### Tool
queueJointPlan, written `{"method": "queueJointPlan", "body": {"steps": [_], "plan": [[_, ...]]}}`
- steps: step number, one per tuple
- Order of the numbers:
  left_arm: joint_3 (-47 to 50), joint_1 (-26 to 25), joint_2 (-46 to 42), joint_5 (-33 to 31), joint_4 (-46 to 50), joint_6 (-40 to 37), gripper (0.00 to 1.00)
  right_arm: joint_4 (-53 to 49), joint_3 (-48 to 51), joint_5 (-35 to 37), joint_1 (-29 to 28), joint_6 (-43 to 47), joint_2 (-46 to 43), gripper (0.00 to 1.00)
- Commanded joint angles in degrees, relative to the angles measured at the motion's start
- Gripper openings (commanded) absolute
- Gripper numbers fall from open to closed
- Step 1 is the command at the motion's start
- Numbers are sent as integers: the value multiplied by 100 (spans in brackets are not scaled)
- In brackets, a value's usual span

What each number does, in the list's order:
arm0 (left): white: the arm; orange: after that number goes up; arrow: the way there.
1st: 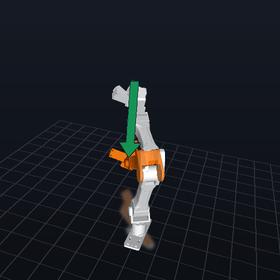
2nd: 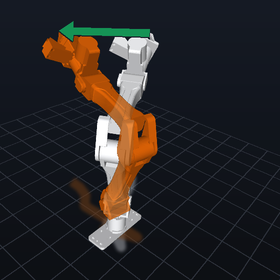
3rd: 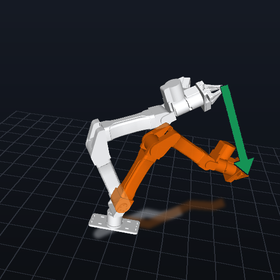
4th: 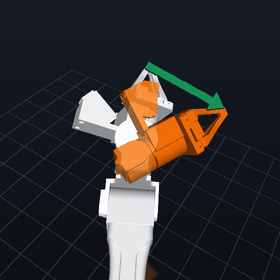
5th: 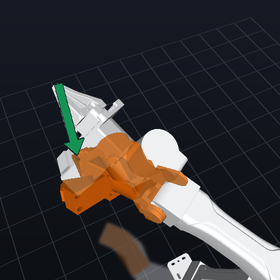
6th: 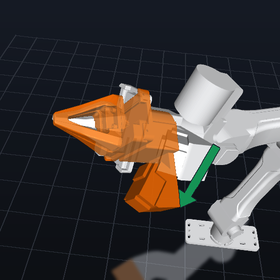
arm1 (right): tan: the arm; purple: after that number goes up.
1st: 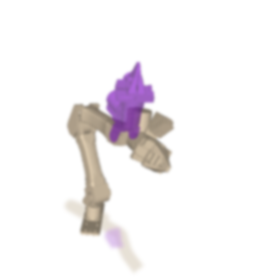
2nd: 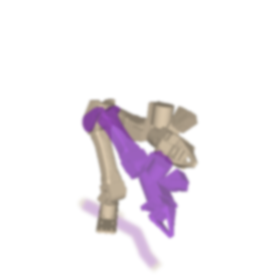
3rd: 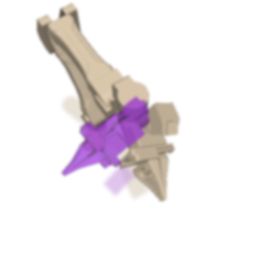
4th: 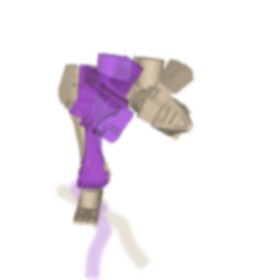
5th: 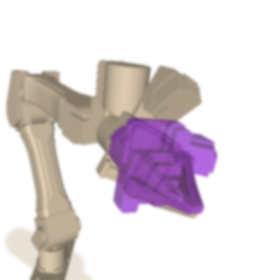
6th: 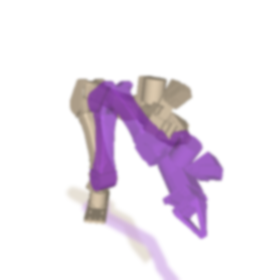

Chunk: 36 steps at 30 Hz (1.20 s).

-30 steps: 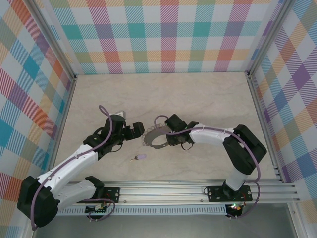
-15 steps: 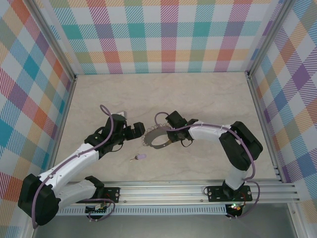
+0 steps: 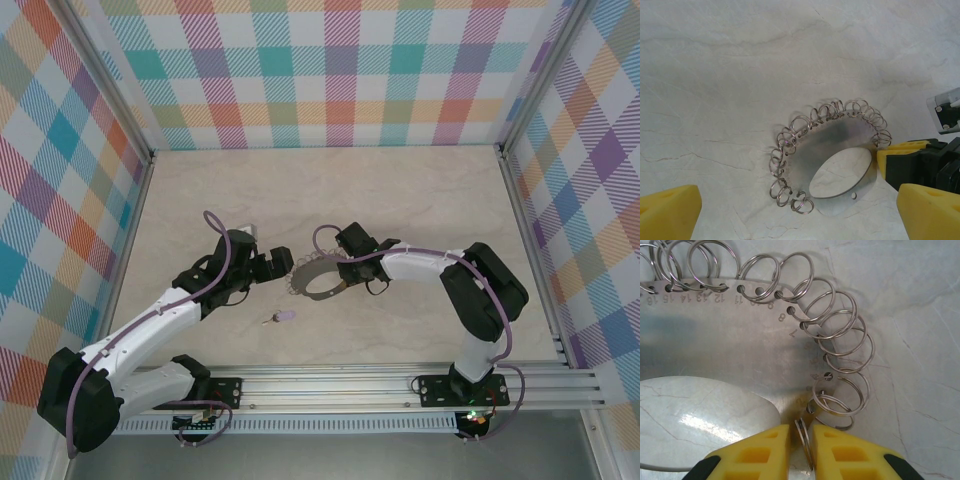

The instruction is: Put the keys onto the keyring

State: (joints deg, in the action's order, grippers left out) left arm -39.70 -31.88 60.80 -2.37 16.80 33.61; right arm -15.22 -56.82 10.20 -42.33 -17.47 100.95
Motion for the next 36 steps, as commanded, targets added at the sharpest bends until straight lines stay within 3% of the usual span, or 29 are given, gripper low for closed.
{"method": "queueJointPlan", "body": {"steps": [1, 36], "plan": [[-202, -64, 26, 77, -37, -81, 100, 124, 1, -99, 40, 8, 6, 19], [-160, -64, 79, 124, -274, -30, 100, 167, 238, -31, 128, 31, -263, 17]]}}
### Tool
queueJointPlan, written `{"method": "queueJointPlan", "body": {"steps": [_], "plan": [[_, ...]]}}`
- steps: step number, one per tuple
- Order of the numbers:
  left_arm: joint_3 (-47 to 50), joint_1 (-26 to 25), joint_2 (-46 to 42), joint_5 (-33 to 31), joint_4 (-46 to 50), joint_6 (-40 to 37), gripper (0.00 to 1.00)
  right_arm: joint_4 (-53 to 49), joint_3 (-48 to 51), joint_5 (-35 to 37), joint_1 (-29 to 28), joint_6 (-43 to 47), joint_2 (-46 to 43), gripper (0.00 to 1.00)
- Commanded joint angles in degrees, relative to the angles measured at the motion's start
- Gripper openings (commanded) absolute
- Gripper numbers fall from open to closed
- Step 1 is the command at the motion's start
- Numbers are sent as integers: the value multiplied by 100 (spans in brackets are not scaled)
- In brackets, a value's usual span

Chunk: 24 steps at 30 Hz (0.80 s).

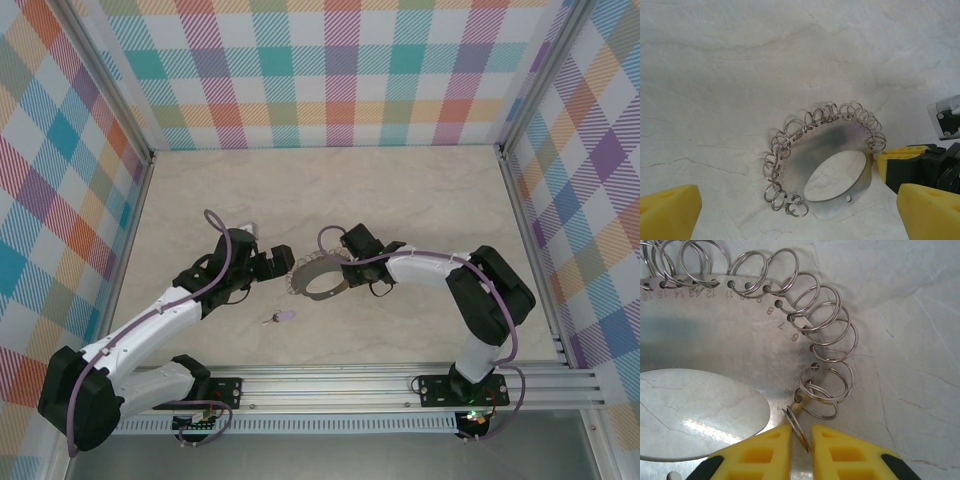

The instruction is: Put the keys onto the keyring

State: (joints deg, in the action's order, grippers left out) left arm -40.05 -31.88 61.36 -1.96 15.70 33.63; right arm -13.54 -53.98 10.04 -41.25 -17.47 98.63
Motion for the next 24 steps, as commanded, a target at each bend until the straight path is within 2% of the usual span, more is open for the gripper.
{"method": "queueJointPlan", "body": {"steps": [1, 6, 12, 18, 21, 24], "plan": [[-125, -58, 23, 90, -172, -33, 100, -2, -65, -23, 24, 34, -5, 17], [-121, -57, 18, 81, -156, -50, 100, 3, -82, -50, 20, 40, 48, 12], [-108, -64, 23, 81, -189, -70, 100, 15, -58, -81, 30, 51, 30, 0], [-183, -64, -6, 148, -153, -71, 100, -102, -142, -238, 75, 47, -180, 0], [-474, -64, -47, 220, -26, -187, 100, -243, -263, -398, 116, 123, -596, 0], [-1024, -64, 20, 288, 517, -411, 100, -355, -428, -760, 208, 248, -1104, 0]]}}
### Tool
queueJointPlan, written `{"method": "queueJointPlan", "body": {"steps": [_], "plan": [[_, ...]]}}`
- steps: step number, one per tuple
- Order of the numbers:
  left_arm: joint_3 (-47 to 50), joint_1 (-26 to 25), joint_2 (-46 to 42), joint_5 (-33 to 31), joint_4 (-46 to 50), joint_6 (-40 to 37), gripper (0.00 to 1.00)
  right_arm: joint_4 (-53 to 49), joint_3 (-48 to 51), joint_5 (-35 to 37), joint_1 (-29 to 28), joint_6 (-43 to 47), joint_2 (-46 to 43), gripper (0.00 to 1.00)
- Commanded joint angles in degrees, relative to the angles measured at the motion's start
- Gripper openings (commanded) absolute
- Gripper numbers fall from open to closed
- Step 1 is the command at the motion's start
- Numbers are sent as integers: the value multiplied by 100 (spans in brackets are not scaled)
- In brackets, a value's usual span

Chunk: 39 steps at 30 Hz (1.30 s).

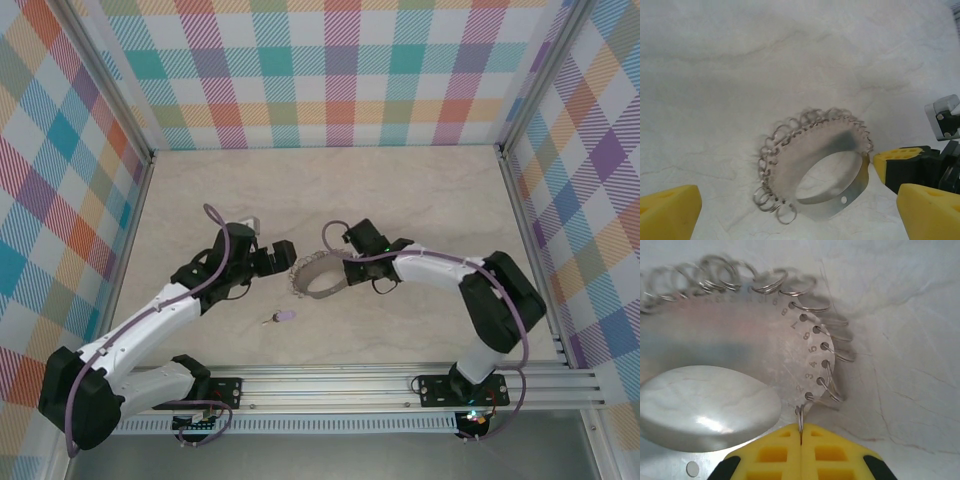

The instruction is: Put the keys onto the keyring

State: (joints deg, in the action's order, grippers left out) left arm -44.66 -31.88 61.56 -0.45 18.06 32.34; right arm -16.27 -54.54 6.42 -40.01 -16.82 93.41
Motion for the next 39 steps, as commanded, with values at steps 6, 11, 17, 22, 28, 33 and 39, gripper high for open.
{"method": "queueJointPlan", "body": {"steps": [6, 11, 17, 22, 28, 33, 39], "plan": [[-1604, -62, 169, 479, 854, -810, 97, 205, -637, -1535, 355, 504, -1414, 0], [-2121, -54, 247, 658, 967, -1231, 92, 387, -956, -2461, 659, 701, -1663, 0], [-2325, -14, 356, 1168, 677, -1570, 83, 804, -1024, -3858, 1122, 685, -1753, 0], [-2522, 6, 514, 1963, 458, -1937, 67, 1175, -927, -4644, 1302, 519, -1883, 0], [-2739, 24, 728, 2782, 317, -2268, 40, 1311, -901, -5040, 1433, 371, -1998, 0], [-2819, 28, 945, 3392, 91, -2304, 28, 1511, -817, -5157, 1486, 155, -2041, 0], [-2862, 33, 1214, 3596, -168, -2169, 29, 1702, -742, -5305, 1505, -84, -2072, 0]]}}
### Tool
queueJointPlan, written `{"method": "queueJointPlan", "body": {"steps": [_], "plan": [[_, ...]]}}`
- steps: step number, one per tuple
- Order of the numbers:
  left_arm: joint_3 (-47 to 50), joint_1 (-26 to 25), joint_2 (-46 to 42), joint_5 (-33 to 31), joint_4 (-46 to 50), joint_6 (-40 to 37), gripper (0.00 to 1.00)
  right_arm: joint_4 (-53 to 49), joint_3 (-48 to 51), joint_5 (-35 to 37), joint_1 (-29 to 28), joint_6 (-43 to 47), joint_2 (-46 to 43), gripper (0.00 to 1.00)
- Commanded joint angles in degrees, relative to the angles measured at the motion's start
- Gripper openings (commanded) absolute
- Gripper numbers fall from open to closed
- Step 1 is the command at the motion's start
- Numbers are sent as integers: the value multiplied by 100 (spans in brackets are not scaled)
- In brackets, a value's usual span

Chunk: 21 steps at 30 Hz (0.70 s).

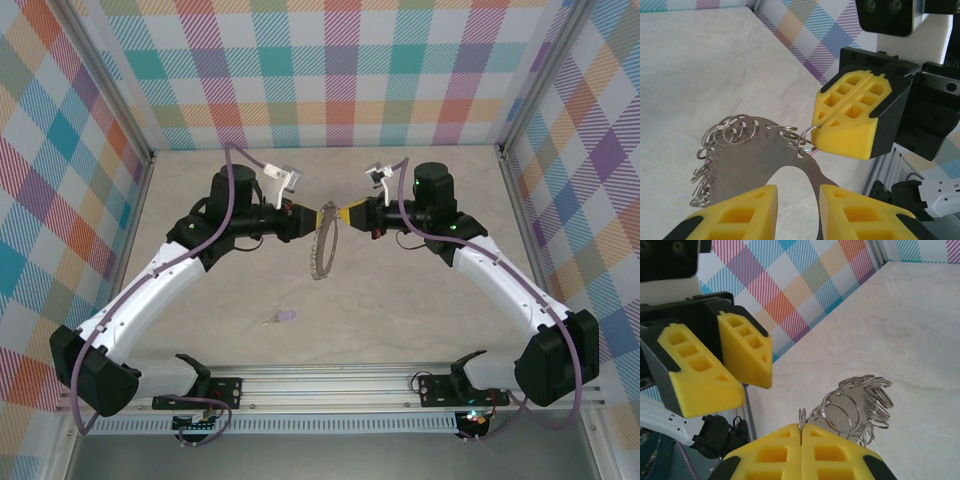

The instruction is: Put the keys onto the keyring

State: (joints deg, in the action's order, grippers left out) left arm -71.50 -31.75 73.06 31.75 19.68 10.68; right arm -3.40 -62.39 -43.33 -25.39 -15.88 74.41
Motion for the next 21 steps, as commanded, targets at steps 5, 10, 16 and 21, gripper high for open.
{"method": "queueJointPlan", "body": {"steps": [5, 10, 16, 21], "plan": [[-173, 19, 271, 569, -713, 161, 29, 454, 95, -395, 43, -275, -197, 0], [-162, 18, 368, 619, -902, 252, 29, 497, 139, -479, 42, -340, -182, 0], [-197, 26, 518, 734, -1026, 332, 29, 643, 175, -554, 43, -442, -191, 0], [-175, 16, 600, 883, -1183, 452, 29, 724, 175, -583, 40, -502, -176, 0]]}}
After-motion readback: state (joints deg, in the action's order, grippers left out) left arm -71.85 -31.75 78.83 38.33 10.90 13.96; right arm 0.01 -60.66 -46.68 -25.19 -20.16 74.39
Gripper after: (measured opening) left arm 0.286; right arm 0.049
